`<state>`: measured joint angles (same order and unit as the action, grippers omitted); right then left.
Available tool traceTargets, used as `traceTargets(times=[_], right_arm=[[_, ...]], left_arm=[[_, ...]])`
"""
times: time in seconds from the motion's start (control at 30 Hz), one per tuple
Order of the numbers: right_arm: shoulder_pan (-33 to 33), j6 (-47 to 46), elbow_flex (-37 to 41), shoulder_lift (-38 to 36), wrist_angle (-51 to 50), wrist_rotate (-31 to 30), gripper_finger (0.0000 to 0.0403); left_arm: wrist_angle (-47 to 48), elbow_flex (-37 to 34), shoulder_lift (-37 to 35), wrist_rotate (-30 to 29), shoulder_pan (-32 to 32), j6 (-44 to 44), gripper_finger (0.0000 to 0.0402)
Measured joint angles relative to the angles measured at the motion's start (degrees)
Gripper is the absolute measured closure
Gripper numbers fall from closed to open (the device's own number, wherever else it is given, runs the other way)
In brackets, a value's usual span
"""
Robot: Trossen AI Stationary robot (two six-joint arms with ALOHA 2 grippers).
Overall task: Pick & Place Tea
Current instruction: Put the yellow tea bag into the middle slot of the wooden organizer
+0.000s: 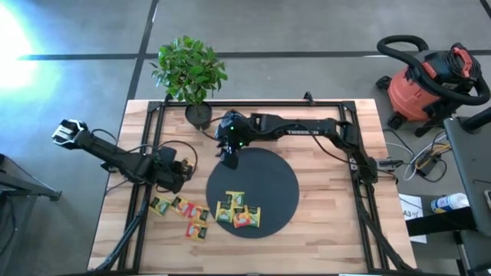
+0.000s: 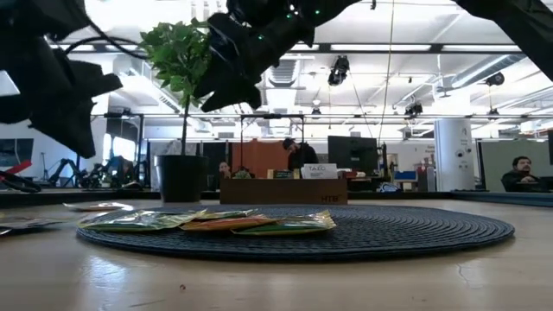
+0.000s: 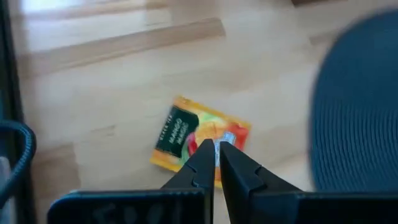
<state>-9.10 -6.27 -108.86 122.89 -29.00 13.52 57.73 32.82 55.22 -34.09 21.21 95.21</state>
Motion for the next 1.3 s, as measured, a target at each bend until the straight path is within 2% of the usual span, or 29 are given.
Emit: traceTargets(times=[0.07,0.17,0.37,0.43,0.53,0.6,0.7,0.8,0.9,1.07,1.2,1.3], right_arm=[[0.3,-2.4,0.0,1.0,0.6,2.6,0.021],[1.0,-4.5,0.0,2.6,0.8,3.3,0.0199],[1.9,-4.3,0.0,3.2,0.2,3.6,0.0191],[1.9,-3.9,0.0,2.2,-1.2,4.4,0.0193],[1.8,-2.4,0.0,-0.9,-3.6,4.7,0.0197],[1.8,-0.6,0.2,-3.6,-5.5,3.7,0.0202],[1.9,1.9,2.6,-8.2,-8.6,-1.0,0.021],[1.7,2.0,8.6,-13.5,-9.3,-4.8,0.0217],[1.4,-0.5,15.7,-18.9,-9.2,-5.2,0.0218],[1.6,-6.8,26.1,-23.0,-5.0,-4.1,0.0218],[2.1,-12.4,28.2,-21.3,4.2,0.9,0.0218],[2.5,-13.0,26.1,-16.4,7.6,2.4,0.0218]], left_arm=[[-1.6,-1.8,-0.9,-0.2,-0.1,4.0,0.0401],[-2.6,-3.4,-2.6,1.0,-0.1,8.0,0.0393],[-7.3,-4.9,-6.6,2.3,-0.3,12.3,0.0331],[-12.8,-3.3,-8.1,1.1,-0.2,7.5,0.0315],[-18.4,0.3,-9.8,-3.2,-0.3,-4.3,0.0305],[-19.1,3.2,-10.2,-5.8,-0.3,-12.1,0.0304],[-17.4,7.4,-10.6,-8.3,-0.3,-21.4,0.0305],[-16.3,10.4,-10.5,-7.8,-0.3,-22.8,0.0306],[-16.1,11.5,-10.3,-5.5,-0.3,-21.8,0.0307],[-15.5,8.6,-9.5,3.0,-0.3,-15.7,0.0307],[-18.4,3.3,-8.9,11.6,0.3,-12.2,0.0307],[-22.3,1.6,-9.0,11.8,2.6,-12.4,0.0307]])
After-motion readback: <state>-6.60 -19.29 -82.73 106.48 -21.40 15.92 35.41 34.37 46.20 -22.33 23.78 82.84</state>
